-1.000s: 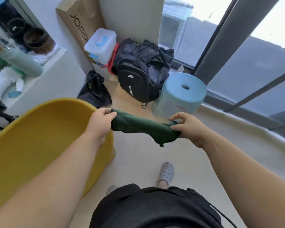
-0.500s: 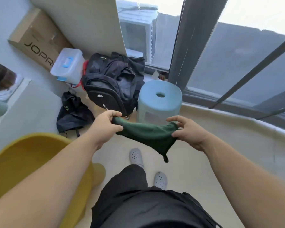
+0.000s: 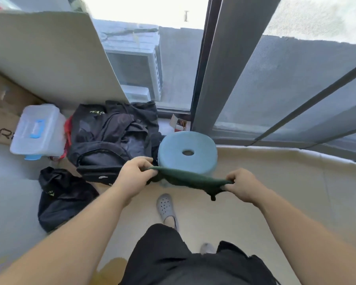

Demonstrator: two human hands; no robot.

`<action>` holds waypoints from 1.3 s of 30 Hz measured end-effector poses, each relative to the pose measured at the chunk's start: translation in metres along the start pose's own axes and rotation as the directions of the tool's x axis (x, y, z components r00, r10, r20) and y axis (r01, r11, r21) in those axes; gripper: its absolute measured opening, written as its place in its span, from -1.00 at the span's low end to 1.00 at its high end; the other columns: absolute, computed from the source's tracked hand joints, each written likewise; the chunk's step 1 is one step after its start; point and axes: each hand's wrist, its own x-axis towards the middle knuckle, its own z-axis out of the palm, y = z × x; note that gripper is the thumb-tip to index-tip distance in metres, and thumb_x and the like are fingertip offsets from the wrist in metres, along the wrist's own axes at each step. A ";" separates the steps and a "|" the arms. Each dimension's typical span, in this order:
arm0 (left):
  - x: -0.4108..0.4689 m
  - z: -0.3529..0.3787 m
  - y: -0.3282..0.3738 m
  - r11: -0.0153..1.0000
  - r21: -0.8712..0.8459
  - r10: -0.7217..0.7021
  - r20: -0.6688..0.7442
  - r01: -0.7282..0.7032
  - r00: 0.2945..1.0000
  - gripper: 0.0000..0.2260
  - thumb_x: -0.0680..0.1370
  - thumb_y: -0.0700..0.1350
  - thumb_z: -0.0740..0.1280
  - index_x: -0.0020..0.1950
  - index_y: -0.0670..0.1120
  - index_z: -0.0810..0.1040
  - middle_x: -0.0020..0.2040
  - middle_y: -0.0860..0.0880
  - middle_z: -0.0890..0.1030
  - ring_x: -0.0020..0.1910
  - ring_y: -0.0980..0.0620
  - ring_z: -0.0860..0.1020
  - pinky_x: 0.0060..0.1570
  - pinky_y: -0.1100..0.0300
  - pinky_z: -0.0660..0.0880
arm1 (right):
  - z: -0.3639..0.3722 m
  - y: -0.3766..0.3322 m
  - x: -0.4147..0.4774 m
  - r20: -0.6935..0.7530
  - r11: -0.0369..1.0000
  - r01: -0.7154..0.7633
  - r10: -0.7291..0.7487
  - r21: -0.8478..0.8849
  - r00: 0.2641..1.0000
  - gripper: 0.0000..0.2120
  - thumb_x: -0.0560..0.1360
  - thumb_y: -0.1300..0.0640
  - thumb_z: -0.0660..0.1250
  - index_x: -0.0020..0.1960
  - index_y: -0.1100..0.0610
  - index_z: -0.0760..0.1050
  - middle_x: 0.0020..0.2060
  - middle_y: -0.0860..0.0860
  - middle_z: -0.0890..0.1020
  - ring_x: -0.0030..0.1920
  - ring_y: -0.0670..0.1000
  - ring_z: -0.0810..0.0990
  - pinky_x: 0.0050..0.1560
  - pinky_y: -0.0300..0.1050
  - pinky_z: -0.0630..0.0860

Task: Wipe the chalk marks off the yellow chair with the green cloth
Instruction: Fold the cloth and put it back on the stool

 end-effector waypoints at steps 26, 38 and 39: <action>0.284 0.229 -0.064 0.486 -0.743 -0.300 0.353 0.460 0.886 -0.82 0.61 -0.33 0.24 0.20 -0.24 0.50 0.13 -0.24 0.66 0.09 -0.17 0.66 0.02 -0.09 0.64 | 0.118 0.033 0.279 -0.570 0.871 0.157 0.160 0.465 0.806 -0.72 0.46 0.04 0.33 0.15 0.00 0.62 0.08 -0.07 0.53 0.18 -0.09 0.45 0.31 -0.10 0.41; 0.280 0.254 -0.144 0.695 -0.345 -0.716 -0.245 0.631 0.654 -0.71 0.48 0.04 0.44 0.07 -0.07 0.45 -0.07 -0.06 0.58 -0.23 -0.04 0.57 -0.28 0.15 0.47 | 0.184 0.036 0.315 -0.211 0.992 -0.061 0.037 -0.108 0.977 -0.54 0.59 -0.08 0.26 0.43 0.07 0.45 0.45 0.02 0.36 0.42 0.12 0.31 0.40 0.09 0.20; 0.281 0.251 -0.145 0.710 -0.319 -0.698 -0.206 0.628 0.686 -0.68 0.49 0.05 0.44 0.09 -0.05 0.42 -0.01 -0.07 0.57 -0.19 -0.07 0.59 -0.26 0.13 0.49 | 0.182 0.033 0.314 -0.215 0.990 -0.069 0.041 -0.123 0.976 -0.55 0.58 -0.09 0.27 0.41 0.07 0.46 0.43 0.03 0.37 0.41 0.12 0.32 0.39 0.09 0.21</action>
